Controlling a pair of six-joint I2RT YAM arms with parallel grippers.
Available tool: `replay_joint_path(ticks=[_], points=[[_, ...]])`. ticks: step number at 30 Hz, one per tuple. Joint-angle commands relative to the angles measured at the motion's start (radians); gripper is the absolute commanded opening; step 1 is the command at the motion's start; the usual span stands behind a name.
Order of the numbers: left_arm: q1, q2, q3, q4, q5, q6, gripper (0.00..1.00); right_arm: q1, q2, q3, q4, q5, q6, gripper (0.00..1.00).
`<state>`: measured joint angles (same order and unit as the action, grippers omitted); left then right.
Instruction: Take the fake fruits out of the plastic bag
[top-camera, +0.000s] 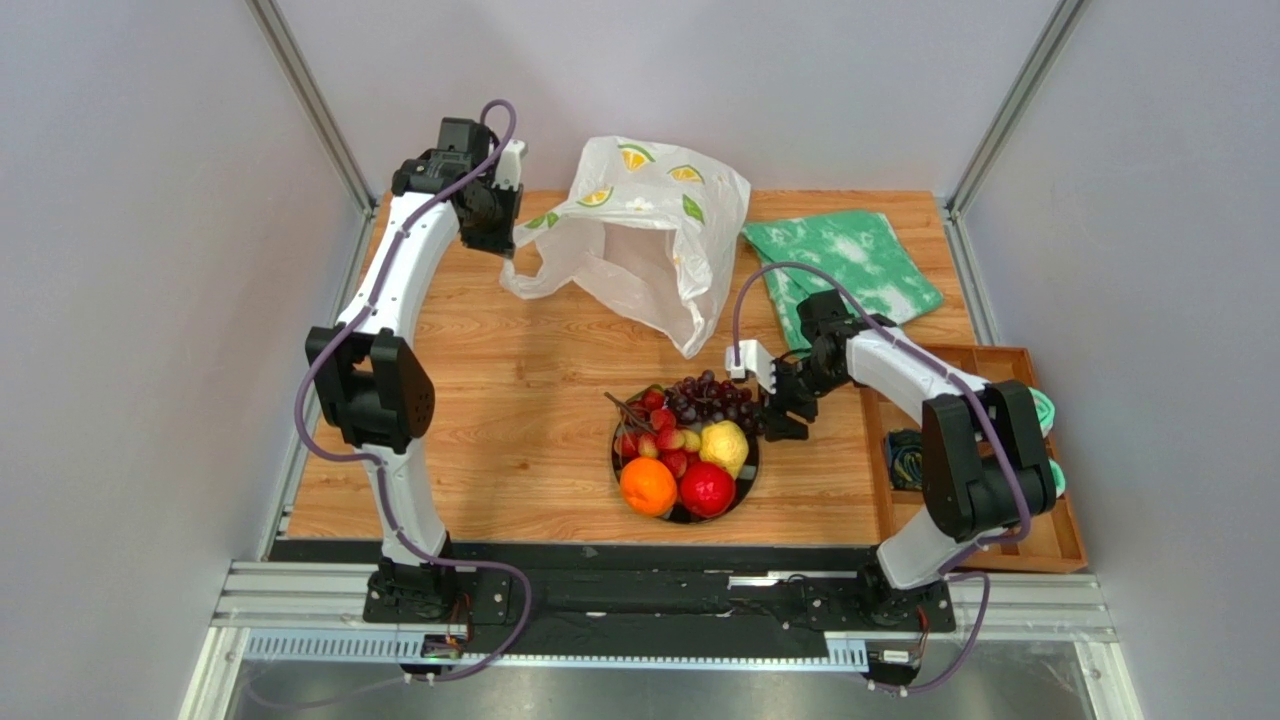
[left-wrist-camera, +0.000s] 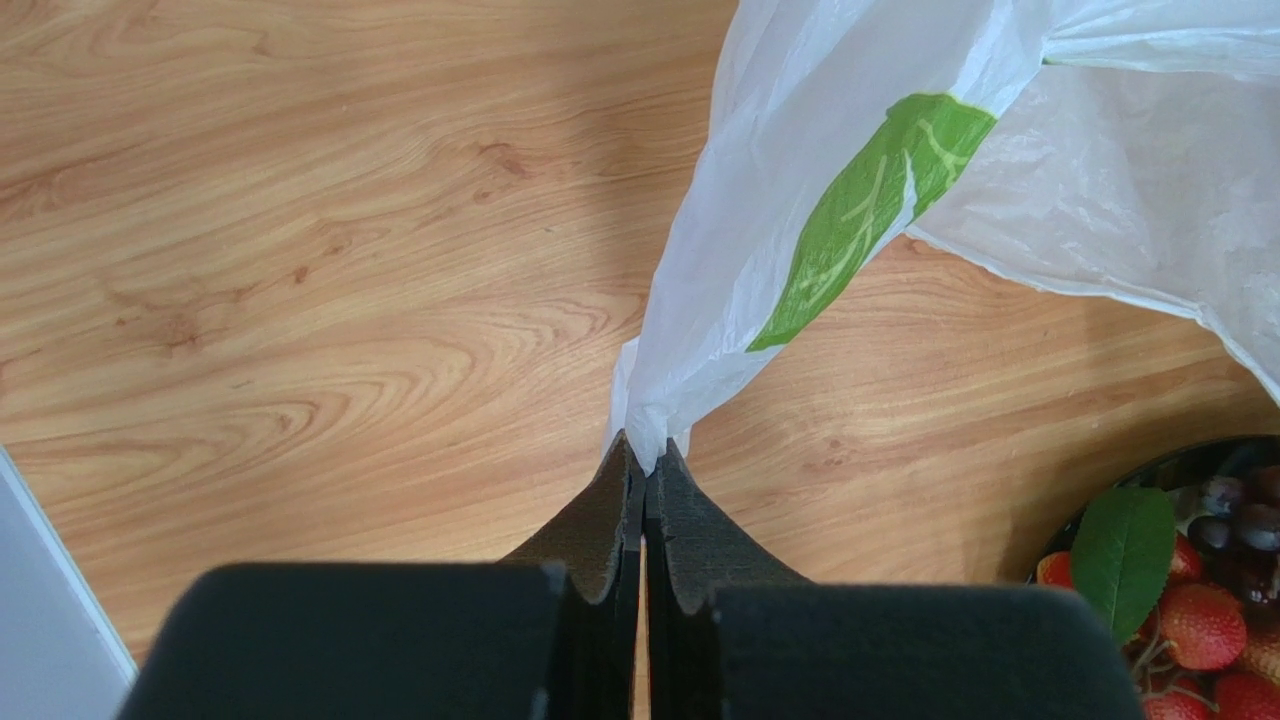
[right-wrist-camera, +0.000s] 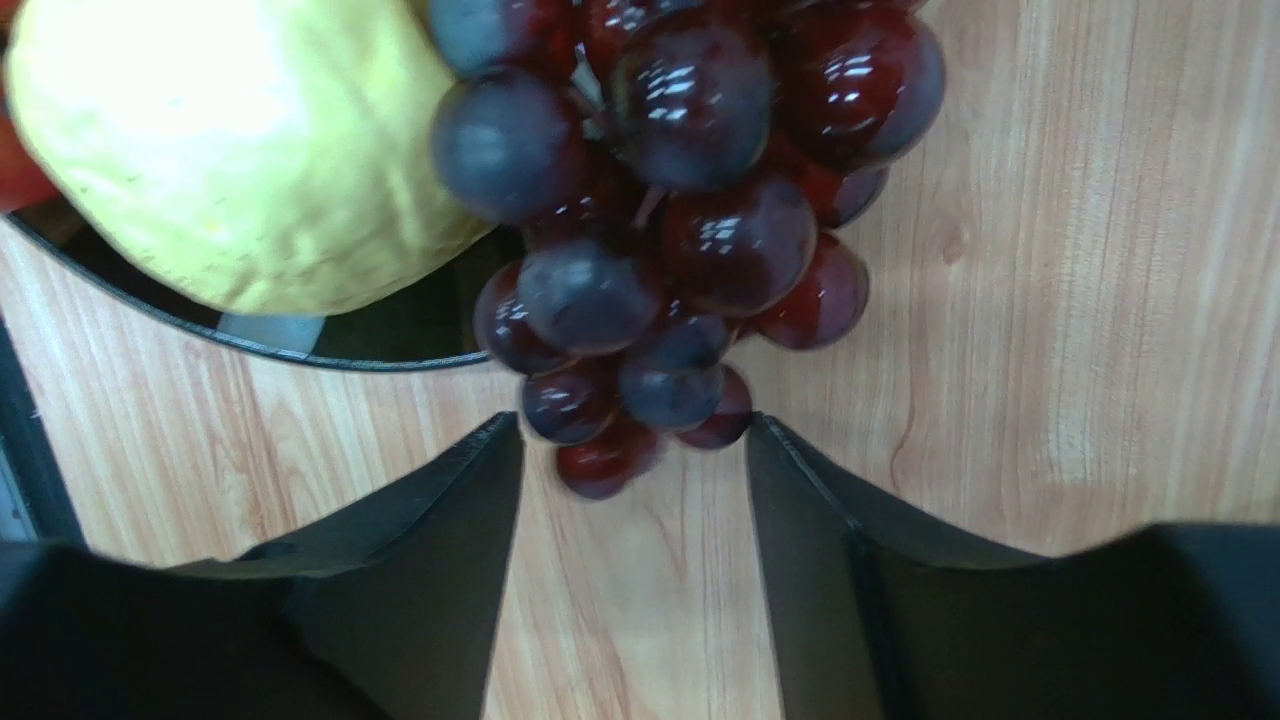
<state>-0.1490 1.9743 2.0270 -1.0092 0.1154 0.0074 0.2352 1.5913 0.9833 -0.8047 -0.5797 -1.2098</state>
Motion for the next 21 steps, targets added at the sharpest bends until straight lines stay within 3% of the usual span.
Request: replay_joint_path(ticks=[1,5,6,9,16,21], points=[[-0.004,-0.075,-0.007,0.004,-0.016,0.023,0.00,0.009,0.044,0.061,0.044,0.009,-0.001,0.54],[-0.004,-0.075,-0.007,0.006,-0.014,0.025,0.00,0.010,0.058,0.075,0.023,0.026,0.004,0.33],[-0.004,-0.075,-0.007,0.004,-0.014,0.025,0.00,0.012,0.058,0.080,0.006,0.027,-0.006,0.23],[-0.004,-0.069,0.007,0.004,-0.007,0.022,0.00,0.015,0.032,0.118,-0.102,0.029,-0.019,0.11],[-0.004,-0.051,0.033,0.009,0.010,0.014,0.00,0.073,-0.097,0.282,-0.414,-0.089,-0.022,0.05],[-0.004,-0.051,0.036,0.011,0.030,0.006,0.00,0.179,-0.117,0.394,-0.517,-0.120,0.003,0.05]])
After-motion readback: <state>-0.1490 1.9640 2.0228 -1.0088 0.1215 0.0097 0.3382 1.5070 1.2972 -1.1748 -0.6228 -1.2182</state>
